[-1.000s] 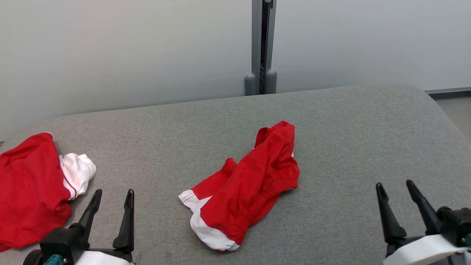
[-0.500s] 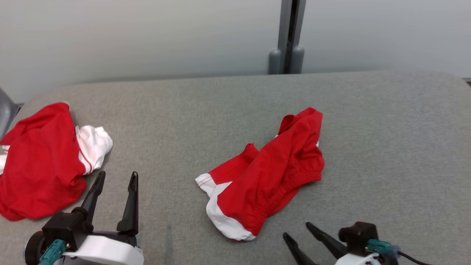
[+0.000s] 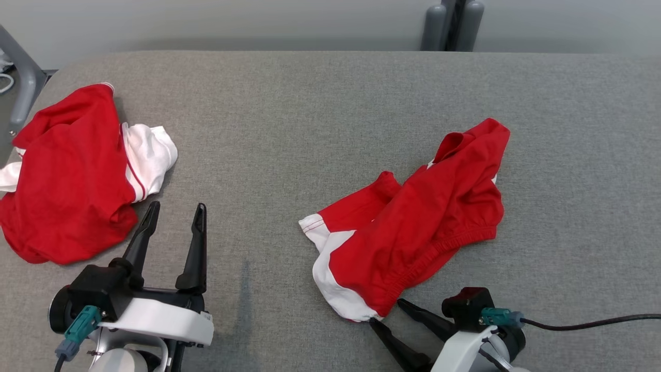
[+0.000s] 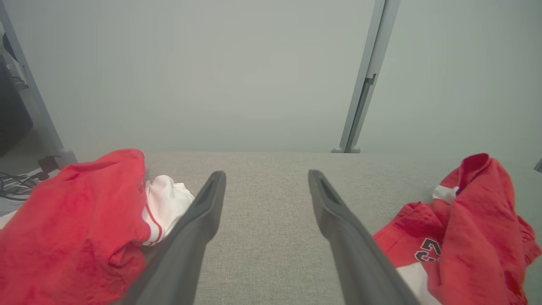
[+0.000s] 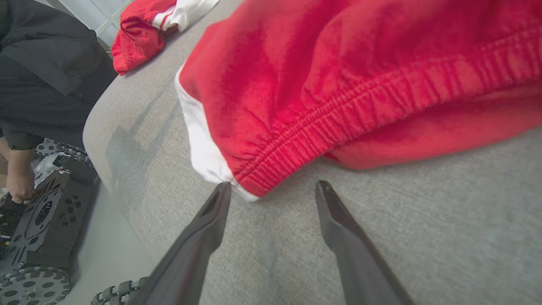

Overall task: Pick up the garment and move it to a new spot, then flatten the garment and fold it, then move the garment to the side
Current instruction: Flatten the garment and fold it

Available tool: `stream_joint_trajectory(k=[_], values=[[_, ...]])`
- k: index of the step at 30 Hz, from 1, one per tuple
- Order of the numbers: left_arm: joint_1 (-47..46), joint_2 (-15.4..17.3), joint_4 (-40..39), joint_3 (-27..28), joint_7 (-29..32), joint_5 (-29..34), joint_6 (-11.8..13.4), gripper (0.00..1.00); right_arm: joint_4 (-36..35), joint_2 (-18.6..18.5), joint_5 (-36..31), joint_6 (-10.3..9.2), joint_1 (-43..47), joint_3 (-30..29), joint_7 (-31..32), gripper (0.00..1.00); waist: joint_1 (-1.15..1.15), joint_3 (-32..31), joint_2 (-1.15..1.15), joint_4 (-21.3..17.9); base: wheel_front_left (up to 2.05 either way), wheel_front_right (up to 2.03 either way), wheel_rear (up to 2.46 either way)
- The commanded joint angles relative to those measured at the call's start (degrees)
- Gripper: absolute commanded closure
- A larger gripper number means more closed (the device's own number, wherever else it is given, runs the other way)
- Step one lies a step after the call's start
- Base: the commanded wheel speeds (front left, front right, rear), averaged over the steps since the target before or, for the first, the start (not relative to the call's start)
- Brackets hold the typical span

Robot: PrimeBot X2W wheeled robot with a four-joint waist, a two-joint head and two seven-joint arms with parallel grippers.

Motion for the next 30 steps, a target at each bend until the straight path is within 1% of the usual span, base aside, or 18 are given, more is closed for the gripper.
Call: stream_joint_trajectory(k=[1,4,5,6,7,8,11,14,19,23,25,27,30], values=[[-1.12,0.04,0.46,0.15,-0.48,-0.01,-0.51,0.00,0.43,-0.47,1.43,0.01,-1.18,1.08,-0.79,0.00,0.00,0.43,0.00,0.38,0.00,0.00,0.00],[-1.66,-0.27,1.25,0.20,-0.96,-0.20,-0.66,0.00,0.98,-1.57,4.19,0.01,-2.93,4.35,-1.92,0.00,0.00,0.69,0.00,0.51,0.00,0.00,0.00],[-1.84,-0.31,1.47,0.25,-1.11,-0.25,-0.71,0.00,1.01,-1.97,5.05,0.01,-3.46,5.28,-2.44,0.05,0.00,0.76,0.00,0.51,0.00,0.00,0.00],[-1.99,-0.38,1.63,0.31,-1.24,-0.31,-0.82,0.00,0.76,-2.48,5.65,0.01,-4.13,6.03,-3.26,0.51,0.00,0.84,0.00,0.48,0.00,0.00,0.00],[-2.07,-0.43,1.84,0.37,-1.38,-0.34,-0.89,0.00,0.58,-2.86,6.29,0.01,-4.64,6.59,-3.89,0.73,0.00,0.90,0.00,0.42,0.00,0.00,0.00],[-2.09,-0.47,2.02,0.45,-1.56,-0.36,-0.86,0.00,0.13,-3.19,7.21,0.01,-5.00,7.35,-4.52,1.00,0.00,0.95,0.00,0.32,0.00,0.00,0.00],[-1.92,-0.42,2.46,0.73,-1.90,-0.46,-0.88,0.00,-1.76,-4.89,9.58,0.01,-6.22,8.37,-5.78,1.00,0.00,0.84,0.00,-0.25,0.00,0.00,0.00],[-1.40,-0.30,2.85,1.05,-2.15,-0.60,-0.67,0.00,-5.52,-5.86,14.27,0.01,-6.74,8.40,-6.22,1.00,0.00,0.37,0.00,-1.21,0.00,0.00,0.00],[-0.72,0.01,2.95,1.54,-2.38,-0.79,-0.34,0.00,-13.75,-9.47,22.12,0.01,-7.23,6.17,-3.19,1.00,0.00,-0.52,0.00,-2.89,0.00,0.00,0.00],[-0.10,0.27,2.66,1.68,-2.48,-0.76,0.03,0.00,-19.33,-13.00,26.80,0.01,-7.11,0.36,0.24,1.00,0.00,-1.02,0.00,-4.28,0.00,0.00,0.00],[0.16,0.33,2.48,1.65,-2.50,-0.78,0.08,0.00,-21.11,-13.75,29.38,0.01,-6.15,-3.48,2.35,1.00,0.00,-1.06,0.00,-4.78,0.00,0.00,0.00],[0.13,0.33,2.29,1.62,-2.51,-0.81,0.13,0.00,-22.07,-15.05,30.66,0.01,-5.68,-7.09,4.81,1.00,0.00,-0.94,0.00,-5.18,0.00,0.00,0.00],[-0.10,0.24,2.09,1.56,-2.54,-0.71,0.40,0.00,-21.76,-15.09,34.68,0.01,-4.37,-11.97,9.04,1.00,0.00,-0.51,0.00,-5.52,0.00,0.00,0.00]])
